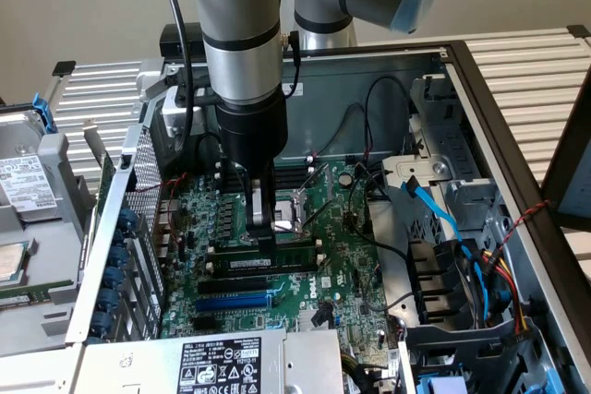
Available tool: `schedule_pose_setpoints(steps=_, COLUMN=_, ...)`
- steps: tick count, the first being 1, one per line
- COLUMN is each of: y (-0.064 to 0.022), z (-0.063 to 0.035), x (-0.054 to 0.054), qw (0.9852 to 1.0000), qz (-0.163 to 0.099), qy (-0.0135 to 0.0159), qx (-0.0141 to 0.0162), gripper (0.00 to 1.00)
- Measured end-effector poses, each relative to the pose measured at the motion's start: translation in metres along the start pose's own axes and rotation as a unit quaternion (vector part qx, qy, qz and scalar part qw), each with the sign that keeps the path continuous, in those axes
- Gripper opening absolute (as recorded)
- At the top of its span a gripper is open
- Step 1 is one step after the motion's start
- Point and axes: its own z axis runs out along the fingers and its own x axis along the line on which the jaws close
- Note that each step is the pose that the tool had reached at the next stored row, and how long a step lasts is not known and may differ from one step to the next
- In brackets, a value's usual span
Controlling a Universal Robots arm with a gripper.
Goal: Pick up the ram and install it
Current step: 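Press down the ram until it locks into place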
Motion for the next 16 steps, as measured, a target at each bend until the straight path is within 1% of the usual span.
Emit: schedule_pose_setpoints(steps=16, y=0.0, z=0.0012, x=-0.0001, qw=1.0, qz=0.0, qy=0.0, qx=0.0, gripper=0.11)
